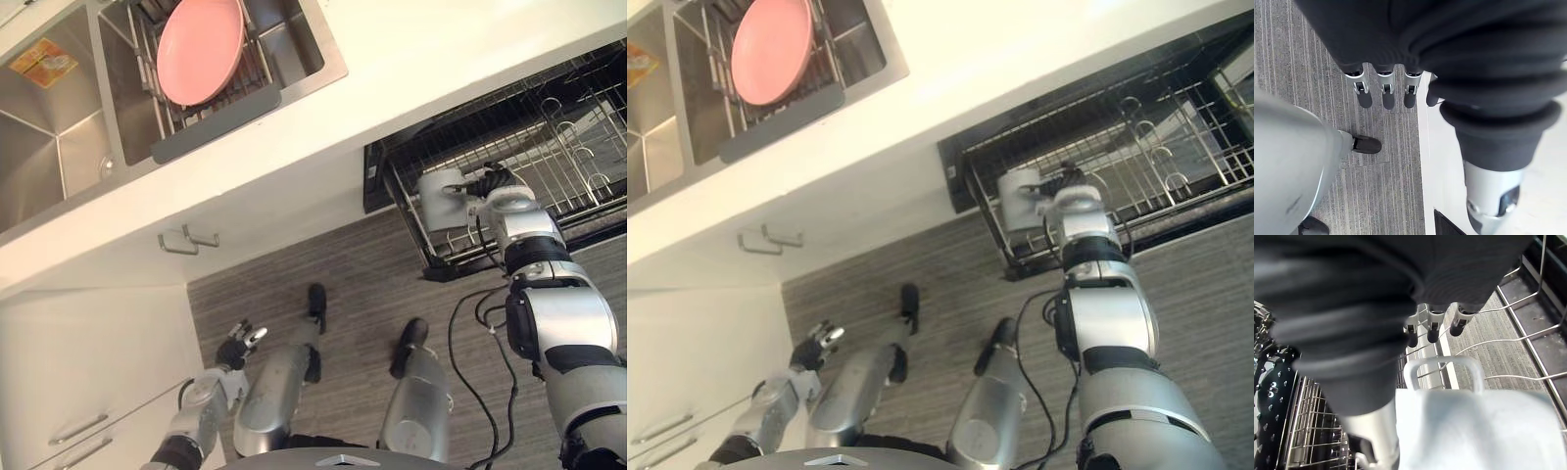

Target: Walk over to the sink, pick up the cup, carry it to the dishwasher, place the cup inside the dishwasher, then close the dishwasher door

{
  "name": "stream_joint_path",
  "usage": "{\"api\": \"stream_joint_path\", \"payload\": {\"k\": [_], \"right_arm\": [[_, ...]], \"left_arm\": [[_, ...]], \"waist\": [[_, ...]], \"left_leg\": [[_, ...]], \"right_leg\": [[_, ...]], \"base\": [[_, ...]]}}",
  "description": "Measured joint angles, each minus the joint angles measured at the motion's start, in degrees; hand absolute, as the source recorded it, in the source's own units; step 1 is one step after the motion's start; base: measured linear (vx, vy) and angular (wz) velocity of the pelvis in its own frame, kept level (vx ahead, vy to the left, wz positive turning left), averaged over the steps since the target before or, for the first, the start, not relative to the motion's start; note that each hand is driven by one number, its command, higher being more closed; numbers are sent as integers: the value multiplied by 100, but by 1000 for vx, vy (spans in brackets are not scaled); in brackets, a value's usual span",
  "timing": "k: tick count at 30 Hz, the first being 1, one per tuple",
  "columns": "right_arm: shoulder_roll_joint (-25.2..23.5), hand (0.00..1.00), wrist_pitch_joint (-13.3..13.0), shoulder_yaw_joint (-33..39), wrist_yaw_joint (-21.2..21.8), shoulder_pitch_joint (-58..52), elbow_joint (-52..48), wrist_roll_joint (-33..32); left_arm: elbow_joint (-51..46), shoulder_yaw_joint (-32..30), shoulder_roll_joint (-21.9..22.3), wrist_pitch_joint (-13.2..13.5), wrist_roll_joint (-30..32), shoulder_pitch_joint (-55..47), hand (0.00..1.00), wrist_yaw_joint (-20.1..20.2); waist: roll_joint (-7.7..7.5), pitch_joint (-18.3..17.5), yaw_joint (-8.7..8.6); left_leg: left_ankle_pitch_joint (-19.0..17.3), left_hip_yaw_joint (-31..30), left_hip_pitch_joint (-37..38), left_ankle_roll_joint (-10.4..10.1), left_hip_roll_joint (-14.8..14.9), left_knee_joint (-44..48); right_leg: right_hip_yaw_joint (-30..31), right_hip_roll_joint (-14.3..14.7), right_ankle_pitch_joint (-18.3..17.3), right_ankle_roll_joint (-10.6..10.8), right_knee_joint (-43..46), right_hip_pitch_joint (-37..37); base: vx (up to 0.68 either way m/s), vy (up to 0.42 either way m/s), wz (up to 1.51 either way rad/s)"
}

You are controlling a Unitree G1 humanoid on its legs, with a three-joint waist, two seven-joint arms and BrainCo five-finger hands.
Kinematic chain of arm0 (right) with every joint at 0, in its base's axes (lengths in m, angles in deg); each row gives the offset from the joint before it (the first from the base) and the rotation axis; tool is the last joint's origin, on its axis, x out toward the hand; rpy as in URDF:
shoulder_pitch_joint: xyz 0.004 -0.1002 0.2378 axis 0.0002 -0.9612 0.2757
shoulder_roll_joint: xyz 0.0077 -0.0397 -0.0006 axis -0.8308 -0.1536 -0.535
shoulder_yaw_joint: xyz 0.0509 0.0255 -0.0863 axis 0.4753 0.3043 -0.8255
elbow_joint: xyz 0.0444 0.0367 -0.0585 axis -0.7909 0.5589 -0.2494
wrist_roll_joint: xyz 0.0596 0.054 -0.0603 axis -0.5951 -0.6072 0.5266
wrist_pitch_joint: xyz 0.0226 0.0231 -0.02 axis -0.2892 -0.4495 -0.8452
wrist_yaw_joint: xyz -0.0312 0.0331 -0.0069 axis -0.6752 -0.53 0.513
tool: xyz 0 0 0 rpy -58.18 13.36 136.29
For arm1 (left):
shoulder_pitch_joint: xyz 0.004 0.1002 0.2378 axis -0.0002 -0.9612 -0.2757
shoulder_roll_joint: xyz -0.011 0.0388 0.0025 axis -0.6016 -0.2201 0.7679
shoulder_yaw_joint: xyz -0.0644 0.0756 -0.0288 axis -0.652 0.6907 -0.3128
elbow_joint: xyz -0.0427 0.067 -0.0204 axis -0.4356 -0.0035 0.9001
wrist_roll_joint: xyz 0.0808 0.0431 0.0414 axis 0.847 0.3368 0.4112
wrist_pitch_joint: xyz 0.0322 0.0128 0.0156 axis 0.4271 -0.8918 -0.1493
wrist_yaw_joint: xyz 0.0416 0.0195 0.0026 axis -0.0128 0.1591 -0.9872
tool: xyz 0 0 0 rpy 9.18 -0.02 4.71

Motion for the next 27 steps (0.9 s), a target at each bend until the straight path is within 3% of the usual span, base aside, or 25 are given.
{"api": "stream_joint_path", "payload": {"k": [10, 17, 21, 23, 27], "right_arm": [[-51, 0, -49, -26, 234, -84, -70, -658], [-83, 0, -101, 9, 140, -687, -1323, -1590], [-364, 0, -261, 469, -190, -1219, -2249, -2101], [-606, 0, -408, 676, -313, -1519, -2731, -2380], [-1187, 0, -879, 1159, -690, -2316, -3747, -2656]], "left_arm": [[18, 15, 4, -3, 0, -1, 0, -32], [-15, -25, 5, -9, -2, -4, 0, -50], [-21, -241, 24, -10, -2, -16, 0, -170], [-27, -332, 27, -6, -1, -75, 0, -241], [-14, -454, 46, -6, 9, -166, 0, -417]], "waist": [[6, -4, -5], [2, -2, -23], [-20, 1, -61], [-114, -21, -70], [-458, -145, -157]], "left_leg": [[-13, 28, 72, -13, 37, -3], [-51, 86, 211, 1, 64, -4], [-96, 129, 335, 15, 105, -5], [-131, 213, 381, 21, 147, -5], [-200, 298, 440, 7, 224, -5]], "right_leg": [[4, 70, 97, -30, -212, 148], [6, 128, 183, 34, -384, 361], [3, 187, 221, 27, -516, 515], [47, 243, 271, 19, -624, 564], [64, 369, 398, 18, -911, 721]], "base": [[-19, 8, -2], [4, 0, -1], [13, -6, -8], [24, -9, -19], [54, -8, -11]]}}
